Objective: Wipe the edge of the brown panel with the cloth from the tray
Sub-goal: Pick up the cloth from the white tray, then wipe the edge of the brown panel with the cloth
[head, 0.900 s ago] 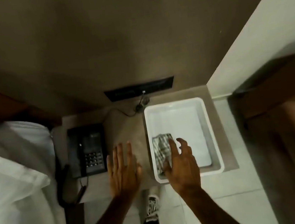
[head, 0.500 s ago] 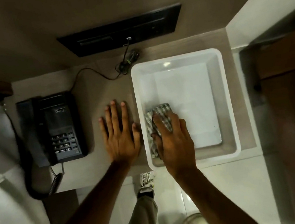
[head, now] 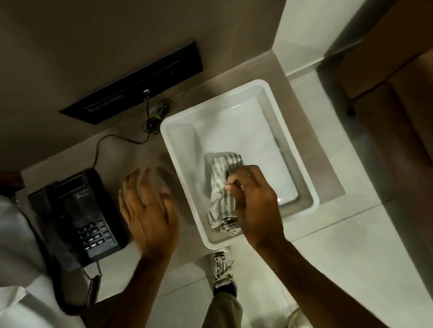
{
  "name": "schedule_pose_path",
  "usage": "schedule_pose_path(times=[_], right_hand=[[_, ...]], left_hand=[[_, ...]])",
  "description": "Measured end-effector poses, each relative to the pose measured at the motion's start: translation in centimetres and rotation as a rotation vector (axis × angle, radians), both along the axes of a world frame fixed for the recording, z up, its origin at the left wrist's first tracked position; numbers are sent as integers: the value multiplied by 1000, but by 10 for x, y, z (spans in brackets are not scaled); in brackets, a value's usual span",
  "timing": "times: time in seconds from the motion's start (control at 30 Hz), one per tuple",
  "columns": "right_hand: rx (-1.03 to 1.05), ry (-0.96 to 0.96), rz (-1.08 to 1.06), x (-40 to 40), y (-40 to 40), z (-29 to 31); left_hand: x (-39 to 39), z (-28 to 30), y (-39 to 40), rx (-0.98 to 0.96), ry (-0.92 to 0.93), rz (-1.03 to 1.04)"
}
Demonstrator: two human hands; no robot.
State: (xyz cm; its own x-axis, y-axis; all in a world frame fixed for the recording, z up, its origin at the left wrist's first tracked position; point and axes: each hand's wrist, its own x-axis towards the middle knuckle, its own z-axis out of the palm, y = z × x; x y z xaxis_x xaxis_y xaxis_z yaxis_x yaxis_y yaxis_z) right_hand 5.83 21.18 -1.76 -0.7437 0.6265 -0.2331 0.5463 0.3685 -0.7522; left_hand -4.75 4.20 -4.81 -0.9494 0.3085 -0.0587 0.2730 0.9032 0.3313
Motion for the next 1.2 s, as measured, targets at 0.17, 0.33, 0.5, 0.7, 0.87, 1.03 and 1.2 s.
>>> schedule_pose_path(times=[0.17,0.33,0.5,0.7,0.87,1.03,1.2], right_hand=[[-188,273,-254,19,34,52],[-386,446,-514,80,71,106],[-586,572,-762,201,109,139],[-599,652,-1217,399,130,155],[-428,626,-1688,540,102,117],[-399,547,-2183,590,69,46],[-645,736,-2449,575,79,-39]], left_hand=[[23,78,60,444,-264,-207],[108,140,146,641,-888,-254],[226,178,222,438,-1046,-303],[396,214,300,-5,-1063,-866],[528,204,365,-398,-541,-1730],[650,152,429,-334,64,-2424],[738,78,465,-308,464,-2878]])
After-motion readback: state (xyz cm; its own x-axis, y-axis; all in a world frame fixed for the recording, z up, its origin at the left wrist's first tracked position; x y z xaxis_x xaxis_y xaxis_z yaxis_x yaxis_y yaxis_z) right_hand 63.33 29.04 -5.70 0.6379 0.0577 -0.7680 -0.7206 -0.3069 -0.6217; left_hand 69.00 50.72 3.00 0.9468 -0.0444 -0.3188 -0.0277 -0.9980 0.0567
